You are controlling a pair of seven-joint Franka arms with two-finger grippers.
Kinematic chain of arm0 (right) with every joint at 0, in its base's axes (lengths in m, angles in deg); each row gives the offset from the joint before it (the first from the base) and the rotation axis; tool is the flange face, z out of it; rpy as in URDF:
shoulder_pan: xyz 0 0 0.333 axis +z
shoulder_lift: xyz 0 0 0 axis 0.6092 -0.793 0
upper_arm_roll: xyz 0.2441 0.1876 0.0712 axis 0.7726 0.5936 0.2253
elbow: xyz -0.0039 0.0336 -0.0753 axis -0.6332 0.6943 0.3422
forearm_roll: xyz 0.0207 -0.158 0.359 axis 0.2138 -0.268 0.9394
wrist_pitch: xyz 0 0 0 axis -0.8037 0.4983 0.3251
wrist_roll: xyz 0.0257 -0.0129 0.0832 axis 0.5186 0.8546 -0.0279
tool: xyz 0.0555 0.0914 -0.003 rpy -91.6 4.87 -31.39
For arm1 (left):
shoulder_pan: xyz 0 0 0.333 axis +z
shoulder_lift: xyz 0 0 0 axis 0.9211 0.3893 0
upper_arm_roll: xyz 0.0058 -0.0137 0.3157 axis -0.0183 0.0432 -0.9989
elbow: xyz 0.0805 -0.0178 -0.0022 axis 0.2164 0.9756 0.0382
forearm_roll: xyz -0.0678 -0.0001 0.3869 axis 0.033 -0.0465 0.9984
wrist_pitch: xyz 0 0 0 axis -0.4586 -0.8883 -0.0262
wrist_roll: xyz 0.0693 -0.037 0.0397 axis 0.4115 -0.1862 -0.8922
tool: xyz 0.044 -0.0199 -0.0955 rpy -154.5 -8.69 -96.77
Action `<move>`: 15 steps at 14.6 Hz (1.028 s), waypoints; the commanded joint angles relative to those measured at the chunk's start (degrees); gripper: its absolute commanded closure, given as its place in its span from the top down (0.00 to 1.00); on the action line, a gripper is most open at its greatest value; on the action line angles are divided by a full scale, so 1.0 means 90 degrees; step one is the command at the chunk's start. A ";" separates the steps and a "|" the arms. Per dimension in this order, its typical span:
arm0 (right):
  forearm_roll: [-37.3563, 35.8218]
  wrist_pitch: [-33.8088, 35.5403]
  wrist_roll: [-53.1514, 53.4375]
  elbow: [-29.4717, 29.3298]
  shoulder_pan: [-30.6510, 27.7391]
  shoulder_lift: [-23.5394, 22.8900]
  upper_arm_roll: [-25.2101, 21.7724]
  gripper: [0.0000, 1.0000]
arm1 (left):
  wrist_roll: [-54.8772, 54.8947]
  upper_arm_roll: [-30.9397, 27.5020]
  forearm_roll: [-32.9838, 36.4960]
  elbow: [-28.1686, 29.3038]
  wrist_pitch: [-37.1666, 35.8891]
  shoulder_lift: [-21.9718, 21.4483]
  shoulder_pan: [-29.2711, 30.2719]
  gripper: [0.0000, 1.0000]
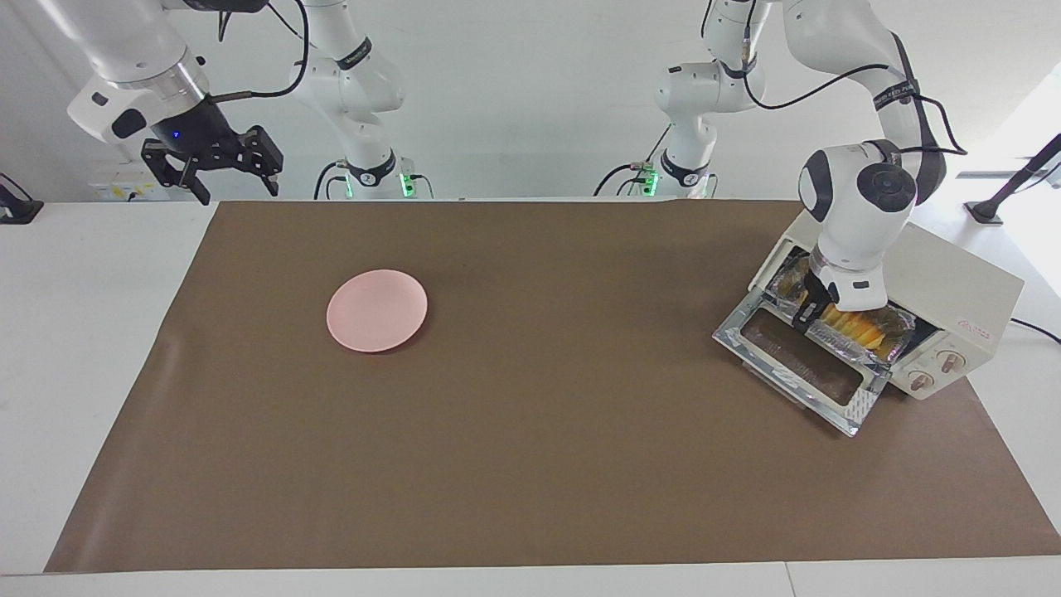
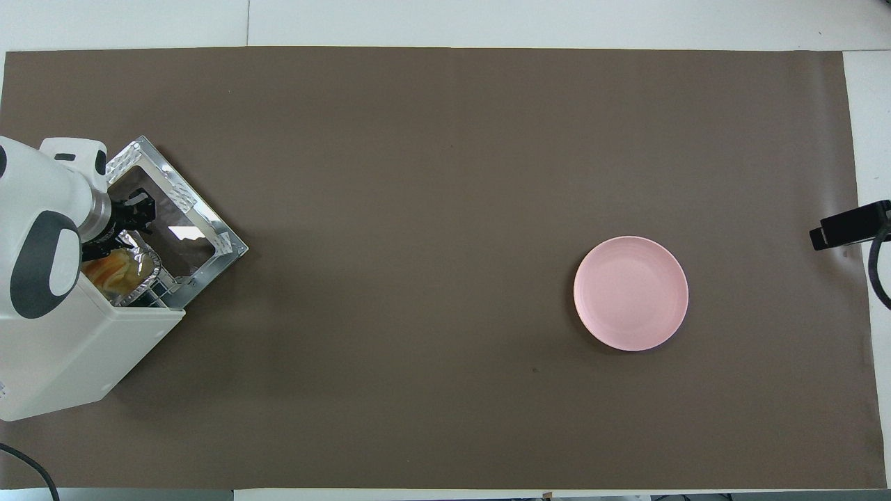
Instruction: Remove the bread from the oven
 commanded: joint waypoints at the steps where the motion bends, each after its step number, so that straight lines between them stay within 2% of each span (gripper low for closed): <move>1: -0.0042 0.0063 -0.0083 0.0098 -0.0029 0.0103 0.0022 1.00 | -0.0114 0.0023 0.0283 0.0258 0.0204 -0.0088 0.0174 0.00; 4: -0.0042 0.0063 -0.0093 0.0098 -0.0029 0.0103 0.0022 1.00 | -0.0036 0.0042 0.0488 0.0083 0.0301 0.0019 0.0048 0.00; 6: -0.0042 0.0063 -0.0083 0.0098 -0.0038 0.0103 0.0022 1.00 | 0.0003 0.0072 0.0430 -0.0443 0.0282 0.0262 -0.0506 0.00; 8: -0.0042 0.0063 -0.0083 0.0098 -0.0029 0.0103 0.0022 1.00 | 0.0207 0.0101 0.0371 -0.0668 0.0408 0.0448 -0.1054 0.00; 10: -0.0042 0.0063 -0.0083 0.0098 -0.0029 0.0103 0.0022 1.00 | 0.0442 0.0101 -0.0066 -0.1175 0.0458 0.0838 -0.1630 0.00; 15: -0.0042 0.0063 -0.0083 0.0098 -0.0029 0.0103 0.0022 1.00 | 0.1760 0.0286 -0.1532 -0.1704 0.0235 0.1064 -0.2782 0.00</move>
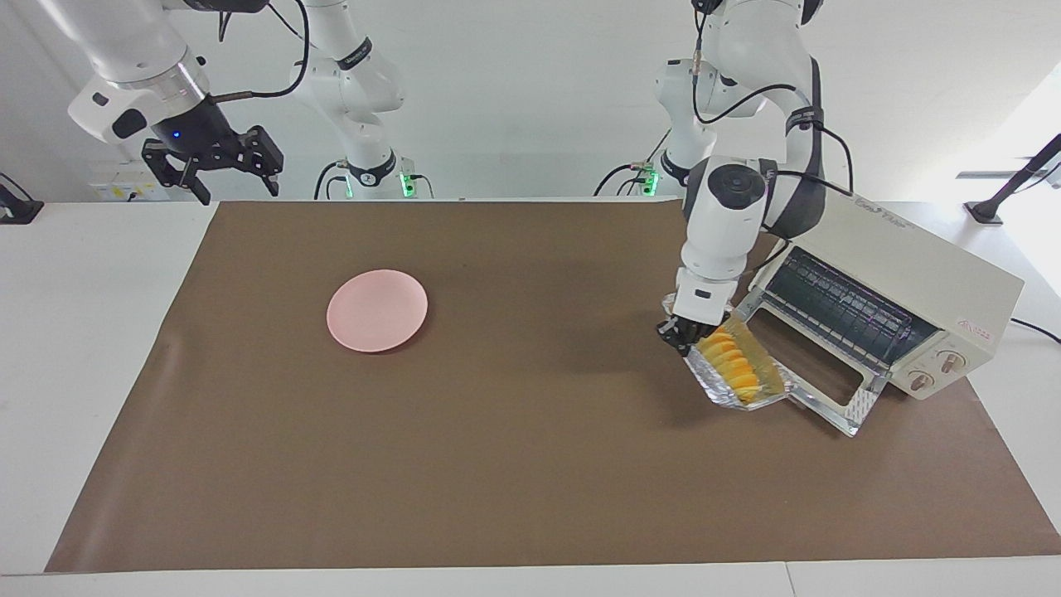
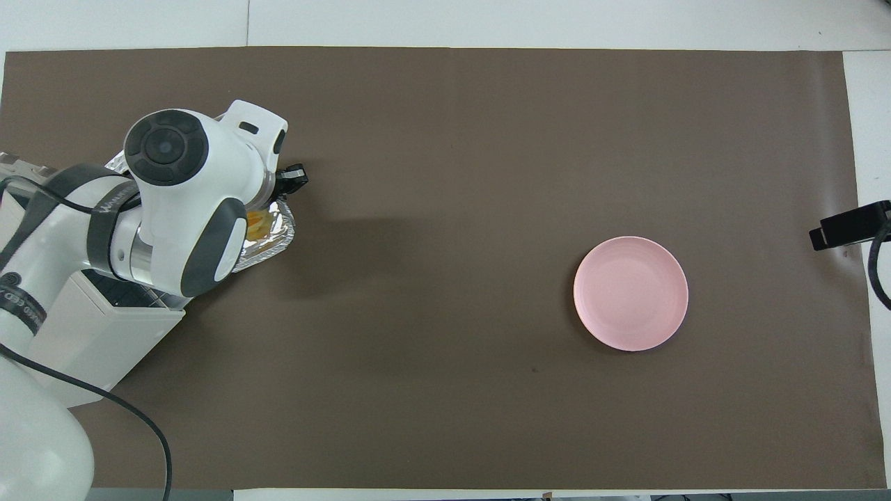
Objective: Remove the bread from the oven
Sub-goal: 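Pull the foil tray out and set it on the table center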
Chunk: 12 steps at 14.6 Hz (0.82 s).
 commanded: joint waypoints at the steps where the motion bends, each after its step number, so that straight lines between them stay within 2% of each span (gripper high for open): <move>1: -0.0042 0.0063 -0.0083 0.0098 -0.0029 0.0103 0.0022 1.00 | 0.0737 0.0025 -0.0474 -0.0421 -0.0345 0.0190 -0.0643 0.00; 5: -0.0042 0.0053 -0.0083 0.0098 -0.0107 0.0103 -0.0045 1.00 | 0.0846 0.0240 -0.0739 -0.1348 -0.0328 0.1252 -0.1522 0.00; 9: -0.0042 0.0063 -0.0073 0.0098 -0.0175 0.0103 -0.0056 1.00 | 0.0846 0.0250 -0.0758 -0.1350 0.0053 0.1528 -0.1806 0.00; 11: -0.0042 0.0140 -0.0112 0.0118 -0.0156 0.0132 -0.0046 1.00 | 0.0769 0.0260 -0.0778 -0.1330 -0.0063 0.1519 -0.1827 0.00; 12: -0.0042 0.0199 -0.0103 0.0118 -0.0146 0.0133 -0.0036 1.00 | 0.0323 0.0250 -0.0816 -0.1379 -0.0170 0.1519 -0.1807 0.01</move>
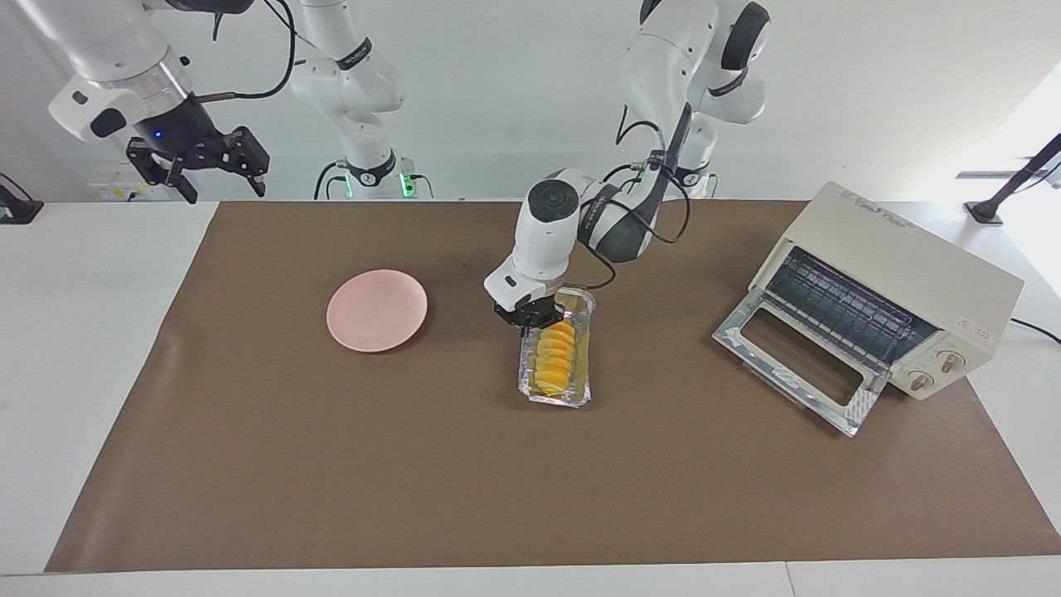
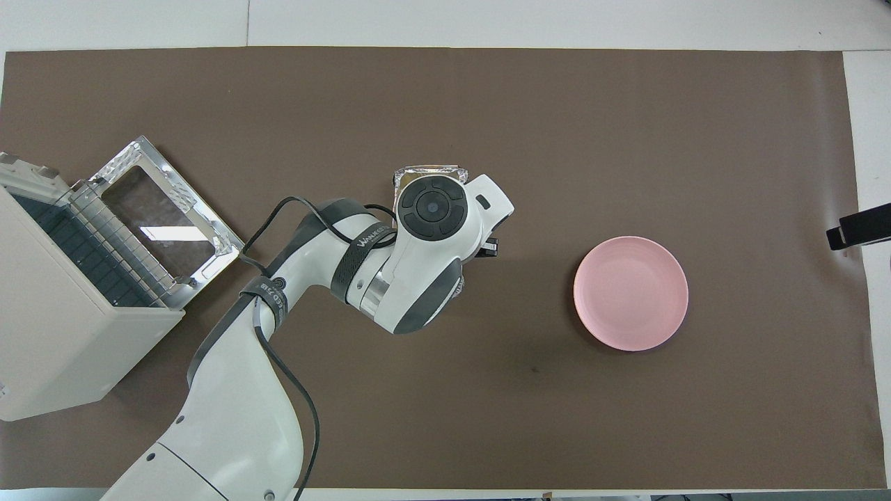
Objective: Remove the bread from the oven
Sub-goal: 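Pull the foil tray out and set it on the table center, then release the tray and retract the left gripper while the right gripper approaches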
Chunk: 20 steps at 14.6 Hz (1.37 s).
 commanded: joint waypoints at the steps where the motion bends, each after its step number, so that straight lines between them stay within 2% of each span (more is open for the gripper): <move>1: -0.0040 0.0136 -0.0103 0.0117 -0.0027 0.0130 0.0058 1.00 | -0.0700 -0.0079 -0.0271 -0.0232 -0.0293 -0.0004 0.0018 0.42; 2: -0.0040 0.0136 -0.0112 0.0117 -0.0027 0.0130 0.0058 1.00 | -0.0753 -0.0108 -0.0281 -0.0281 -0.0342 -0.0023 0.0038 0.99; 5: -0.0011 0.0136 -0.0103 0.0117 -0.0036 0.0130 0.0068 1.00 | -0.0734 -0.0157 -0.0301 -0.0573 -0.1024 -0.0237 0.0222 1.00; 10: 0.0028 0.0029 -0.0044 0.0137 0.0022 0.0130 0.0126 1.00 | -0.0607 -0.0157 -0.0438 -0.0535 -0.2224 -0.1193 0.1315 1.00; 14: 0.0028 -0.0682 0.0783 0.0546 0.0811 0.0110 0.0126 1.00 | 0.1350 -0.0157 -0.0408 -0.0467 -0.3630 -0.1780 0.2759 1.00; 17: 0.0028 -0.1492 0.1613 0.0976 0.1494 -0.0065 0.0126 1.00 | 0.2592 -0.0206 -0.0097 -0.0263 -0.4326 -0.2209 0.3737 1.00; 20: 0.0048 -0.2175 0.2589 0.0889 0.2236 -0.0795 0.0126 1.00 | 0.3211 -0.0206 -0.0028 0.0176 -0.4737 -0.2843 0.4013 1.00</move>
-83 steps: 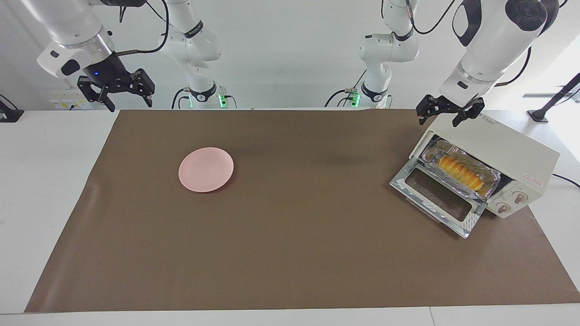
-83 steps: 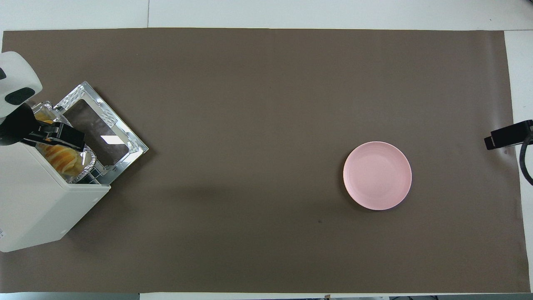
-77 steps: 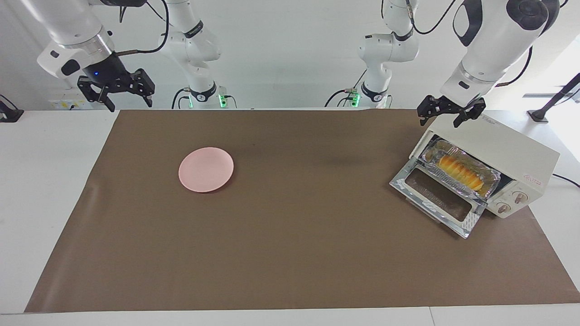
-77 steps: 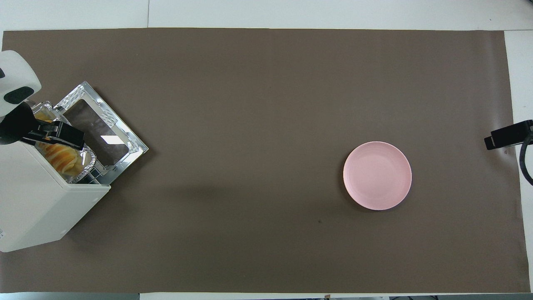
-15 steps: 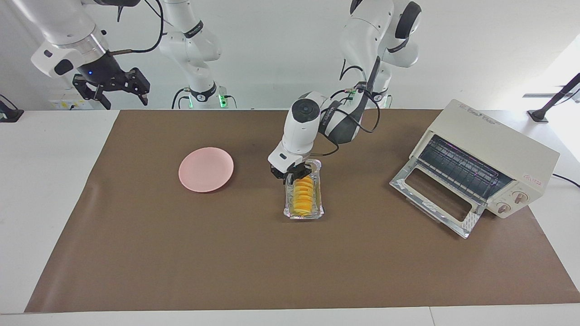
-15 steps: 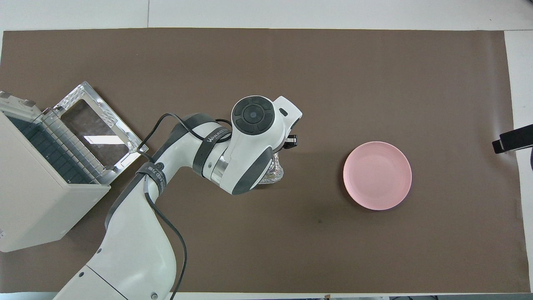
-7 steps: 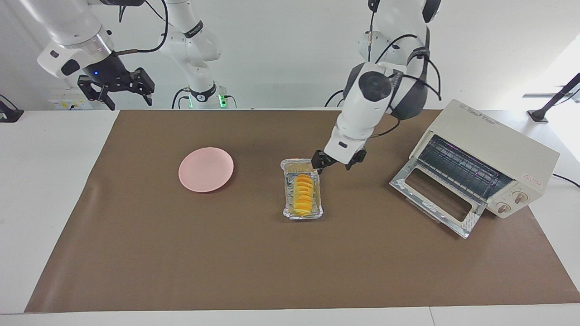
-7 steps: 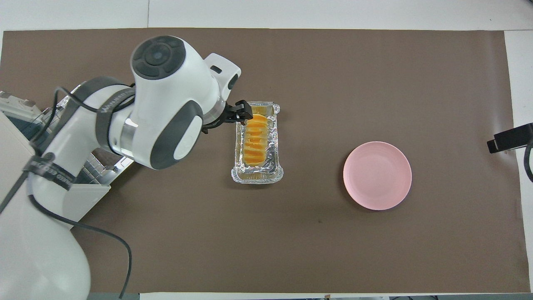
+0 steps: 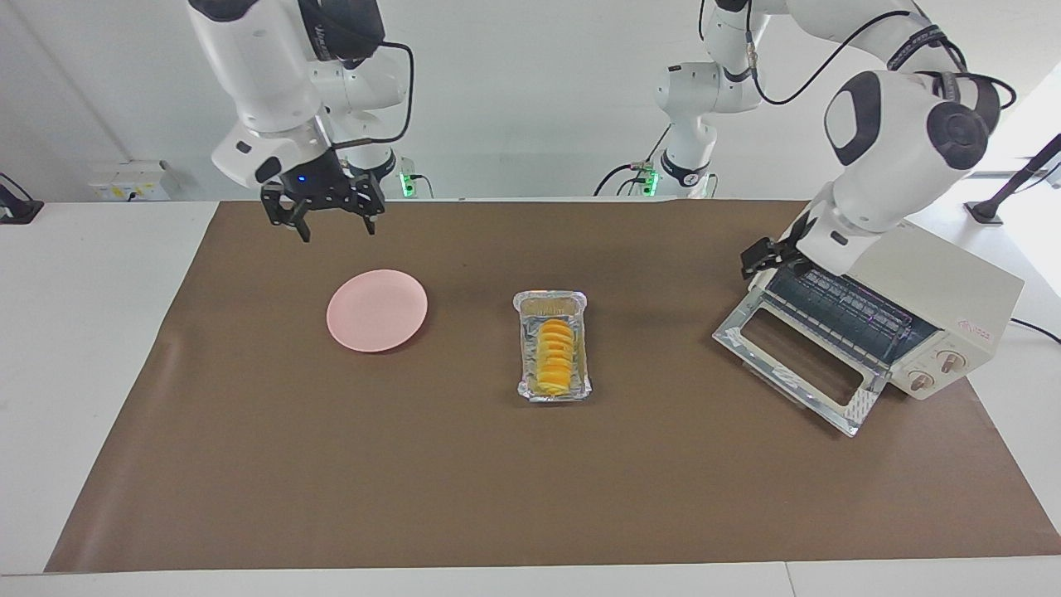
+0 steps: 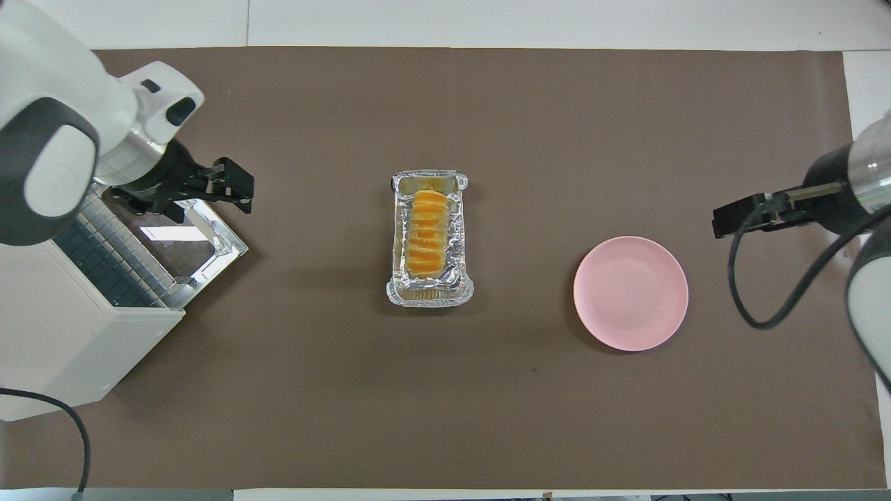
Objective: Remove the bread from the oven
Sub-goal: 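Release the tray and retract the left gripper while the right gripper approaches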
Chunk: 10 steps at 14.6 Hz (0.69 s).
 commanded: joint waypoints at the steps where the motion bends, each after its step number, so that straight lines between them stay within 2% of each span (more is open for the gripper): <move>1: 0.0029 -0.0773 0.0862 -0.0022 0.0601 -0.0710 -0.0030 1.00 | 0.0180 0.0080 0.0227 0.0779 -0.0132 -0.0845 -0.0021 1.00; 4: 0.0019 -0.1681 0.1897 -0.0159 0.1324 -0.1569 -0.0040 1.00 | 0.0141 0.0090 0.0549 0.1025 -0.0161 -0.1032 -0.0118 1.00; 7: -0.0088 -0.1772 0.2650 -0.1327 0.1852 -0.2964 -0.0069 1.00 | 0.0180 0.0080 0.0549 0.1123 -0.0084 -0.1121 -0.0079 1.00; 8: -0.0194 -0.1917 0.2807 -0.1457 0.1931 -0.3239 -0.0069 1.00 | 0.0161 0.0080 0.0549 0.1123 0.0101 -0.1111 -0.0079 1.00; 10: -0.0361 -0.2483 0.2828 -0.1274 0.1932 -0.3339 -0.0050 1.00 | 0.0161 0.0080 0.0549 0.1123 0.0112 -0.1101 -0.0098 1.00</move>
